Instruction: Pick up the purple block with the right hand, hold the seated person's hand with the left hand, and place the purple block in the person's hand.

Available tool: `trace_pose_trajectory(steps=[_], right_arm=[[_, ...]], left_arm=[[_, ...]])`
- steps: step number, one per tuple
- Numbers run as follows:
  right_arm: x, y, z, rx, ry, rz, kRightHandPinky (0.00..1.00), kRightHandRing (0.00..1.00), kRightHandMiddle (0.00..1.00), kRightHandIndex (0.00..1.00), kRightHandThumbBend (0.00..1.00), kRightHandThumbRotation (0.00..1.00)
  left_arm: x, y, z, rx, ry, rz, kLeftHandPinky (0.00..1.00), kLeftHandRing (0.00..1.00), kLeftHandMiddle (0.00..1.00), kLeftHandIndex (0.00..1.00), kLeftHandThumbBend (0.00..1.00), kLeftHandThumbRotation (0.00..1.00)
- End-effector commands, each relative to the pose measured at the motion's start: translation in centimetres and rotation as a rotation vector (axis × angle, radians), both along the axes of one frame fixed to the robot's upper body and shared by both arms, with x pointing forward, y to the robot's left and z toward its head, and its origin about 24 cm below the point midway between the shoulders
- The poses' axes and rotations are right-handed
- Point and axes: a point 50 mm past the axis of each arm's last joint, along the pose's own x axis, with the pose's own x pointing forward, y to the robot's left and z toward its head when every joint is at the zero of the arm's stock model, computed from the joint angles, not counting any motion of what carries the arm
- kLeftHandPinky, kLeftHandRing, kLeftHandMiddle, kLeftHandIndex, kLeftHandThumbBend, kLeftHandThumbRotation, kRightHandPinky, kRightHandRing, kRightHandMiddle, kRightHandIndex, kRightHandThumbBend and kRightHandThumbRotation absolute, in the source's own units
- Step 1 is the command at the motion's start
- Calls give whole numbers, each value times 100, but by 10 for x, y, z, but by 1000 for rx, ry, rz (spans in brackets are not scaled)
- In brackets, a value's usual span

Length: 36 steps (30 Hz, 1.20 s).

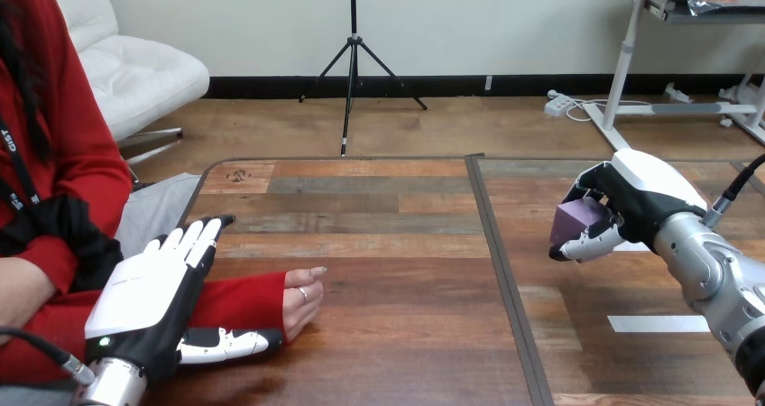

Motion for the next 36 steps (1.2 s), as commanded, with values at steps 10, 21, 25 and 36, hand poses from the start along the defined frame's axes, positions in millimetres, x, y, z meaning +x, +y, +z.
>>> trace_pose_trajectory(steps=[10,21,25,36], right_arm=[[11,1,26,25,-103,4,42,48,54,53,62,0],[11,2,26,34,-110,4,42,48,54,53,61,0],[10,3,27,31,-124,15,42,48,54,53,62,0],[10,2,26,34,-123,8,41,46,52,52,63,0]], left_arm=[[28,-3,13,71,-22,-52,93,91,91,92,99,50],[36,-7,11,119,28,-56,85,85,86,85,95,34],[38,-8,10,130,52,-60,84,84,84,83,94,29],[44,-11,9,147,105,-66,80,82,82,81,94,25]])
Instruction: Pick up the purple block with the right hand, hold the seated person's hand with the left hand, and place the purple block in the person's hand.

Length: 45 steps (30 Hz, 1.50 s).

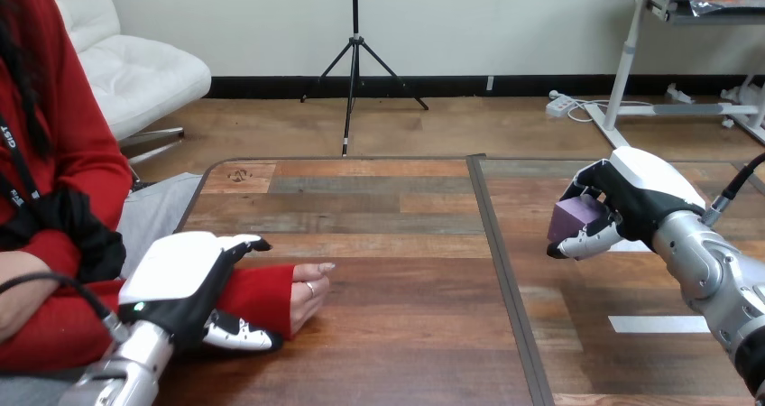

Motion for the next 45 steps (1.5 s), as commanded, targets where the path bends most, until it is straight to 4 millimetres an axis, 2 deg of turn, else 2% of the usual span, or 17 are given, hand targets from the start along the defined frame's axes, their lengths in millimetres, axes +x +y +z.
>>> trace_pose_trajectory(steps=[1,13,23,30,45], right_arm=[[9,0,25,24,-109,-1,40,46,52,52,63,0],[9,0,25,33,-111,-2,40,46,52,53,61,0],[9,0,25,32,-112,-2,40,46,53,53,61,0],[8,0,25,41,-117,-3,40,46,53,53,61,0],[8,0,26,32,-120,2,41,47,53,53,61,0]], left_arm=[[11,3,5,53,22,0,80,82,82,81,94,25],[14,-1,2,56,45,9,78,80,81,78,93,16],[16,-4,-2,68,43,19,67,74,76,72,86,2],[18,-5,-4,79,60,31,58,65,69,65,83,0],[21,-5,-6,183,191,82,47,53,56,53,73,0]])
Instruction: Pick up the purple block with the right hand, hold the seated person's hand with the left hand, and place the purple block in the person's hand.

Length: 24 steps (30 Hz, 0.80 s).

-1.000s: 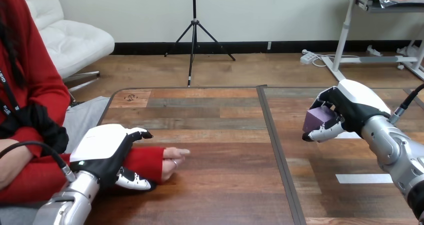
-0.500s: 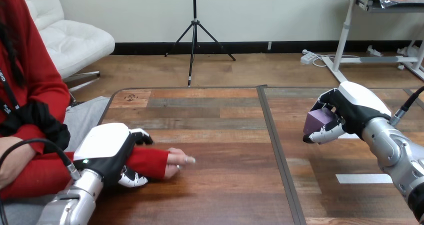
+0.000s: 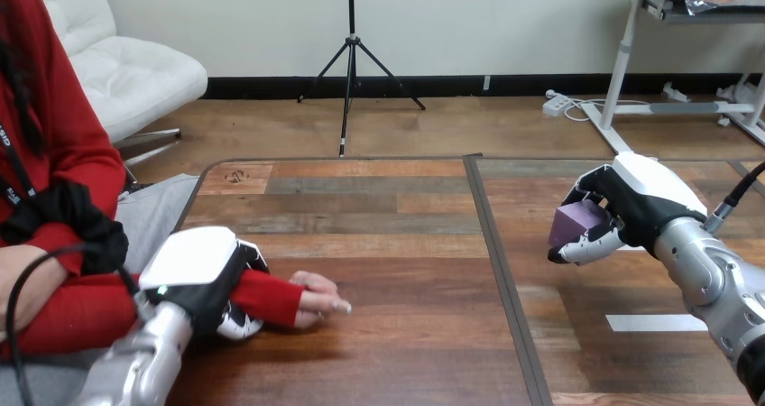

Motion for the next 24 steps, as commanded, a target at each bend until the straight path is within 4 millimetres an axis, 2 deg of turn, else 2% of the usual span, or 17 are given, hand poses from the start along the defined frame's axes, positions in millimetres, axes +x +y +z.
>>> trace_pose_trajectory(steps=[1,6,19,24], right_arm=[[12,1,30,17,-124,7,41,47,53,53,61,0],[12,1,31,18,-124,3,41,48,54,54,61,0],[12,0,31,15,-128,9,42,48,54,54,61,0],[12,0,31,17,-126,6,43,49,54,54,60,0]], left_arm=[[1,7,-4,86,85,37,46,53,55,53,73,0],[1,7,-4,101,105,48,40,47,49,46,72,0],[2,7,-4,59,171,103,30,38,41,39,77,0],[1,6,-4,50,179,106,23,31,36,37,78,0]])
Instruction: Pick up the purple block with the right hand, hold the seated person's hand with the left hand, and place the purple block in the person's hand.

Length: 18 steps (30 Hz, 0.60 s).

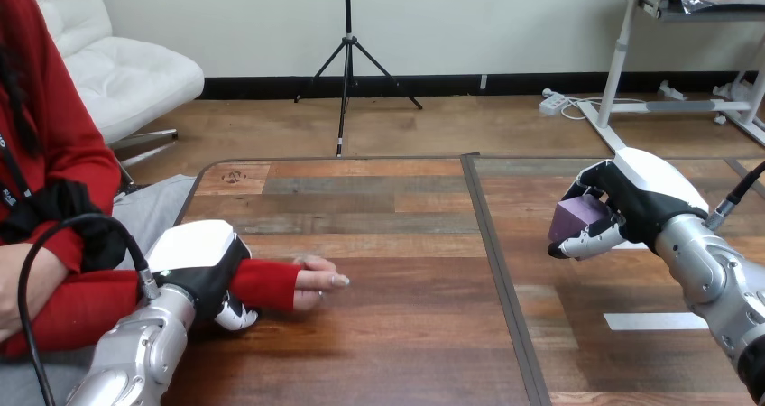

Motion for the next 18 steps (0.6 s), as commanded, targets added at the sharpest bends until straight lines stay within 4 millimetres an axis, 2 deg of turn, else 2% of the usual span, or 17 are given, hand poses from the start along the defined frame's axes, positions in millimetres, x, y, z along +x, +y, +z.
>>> trace_pose_trajectory(steps=[1,10,18], right_arm=[[11,0,28,8,-109,7,43,49,54,54,60,0],[13,2,28,15,-105,0,42,48,54,54,60,0],[13,3,28,29,-103,4,41,47,53,54,60,0]], left_arm=[[-9,8,-11,19,76,34,22,30,35,37,78,0],[-10,4,-7,-10,50,20,17,24,31,34,74,0],[-9,1,-1,-61,10,25,17,24,31,32,69,3]])
